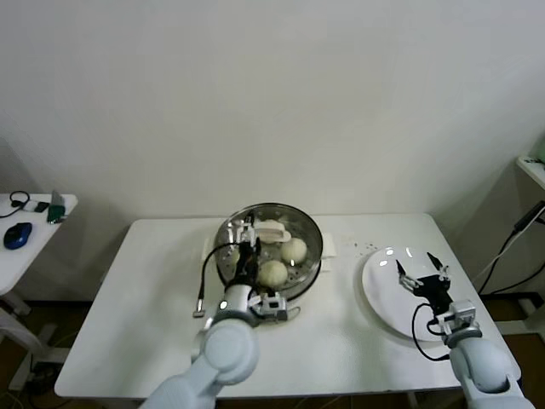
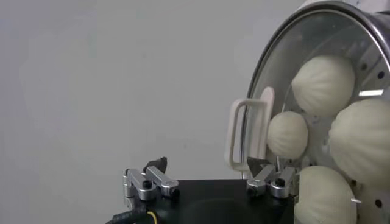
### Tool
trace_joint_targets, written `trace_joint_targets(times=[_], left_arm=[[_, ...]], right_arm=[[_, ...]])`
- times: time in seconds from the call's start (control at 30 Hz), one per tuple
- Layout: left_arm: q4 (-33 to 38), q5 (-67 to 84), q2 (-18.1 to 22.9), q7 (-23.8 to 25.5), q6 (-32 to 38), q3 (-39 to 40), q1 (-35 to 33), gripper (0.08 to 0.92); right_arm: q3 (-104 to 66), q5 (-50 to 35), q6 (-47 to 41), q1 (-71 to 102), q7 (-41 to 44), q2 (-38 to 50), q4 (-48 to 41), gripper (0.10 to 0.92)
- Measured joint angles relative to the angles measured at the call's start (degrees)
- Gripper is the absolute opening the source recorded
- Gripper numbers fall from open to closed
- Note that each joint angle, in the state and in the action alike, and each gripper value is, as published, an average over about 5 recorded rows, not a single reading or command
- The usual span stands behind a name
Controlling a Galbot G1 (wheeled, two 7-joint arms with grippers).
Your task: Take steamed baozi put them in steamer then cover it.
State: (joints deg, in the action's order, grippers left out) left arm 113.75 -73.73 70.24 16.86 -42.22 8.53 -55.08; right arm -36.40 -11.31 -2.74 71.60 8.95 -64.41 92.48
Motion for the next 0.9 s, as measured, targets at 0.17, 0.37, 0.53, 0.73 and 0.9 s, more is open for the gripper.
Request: trace_joint_targets(times=[0.17,0.37,0.53,0.73,0.9], left_arm=[[3.9,3.3,-2.3,-2.6,0.0,-2.2,-3.0,0.823],[8.0,13.5,-4.9,-10.1,0.0,-7.8,-7.1,0.823],[9.8,26.8,-5.4,-18.0,0.0,-15.4,-12.2,0.823],[9.7,43.8,-3.3,-24.1,2.5,-27.0,-20.9,0.823],[7.1,56.3,0.1,-26.1,12.3,-35.8,-27.3,0.823]], right_arm=[[0.1,0.0,-0.3,0.1,-0.1,0.1,0.4,0.823],[0.1,0.0,0.2,0.9,0.5,0.1,1.2,0.823],[-0.1,-0.4,1.2,1.8,0.9,-0.3,2.2,0.823],[-0.6,-1.2,2.6,3.3,1.5,-1.0,3.4,0.823],[-1.1,-2.0,4.1,4.8,1.9,-1.9,4.2,0.823]])
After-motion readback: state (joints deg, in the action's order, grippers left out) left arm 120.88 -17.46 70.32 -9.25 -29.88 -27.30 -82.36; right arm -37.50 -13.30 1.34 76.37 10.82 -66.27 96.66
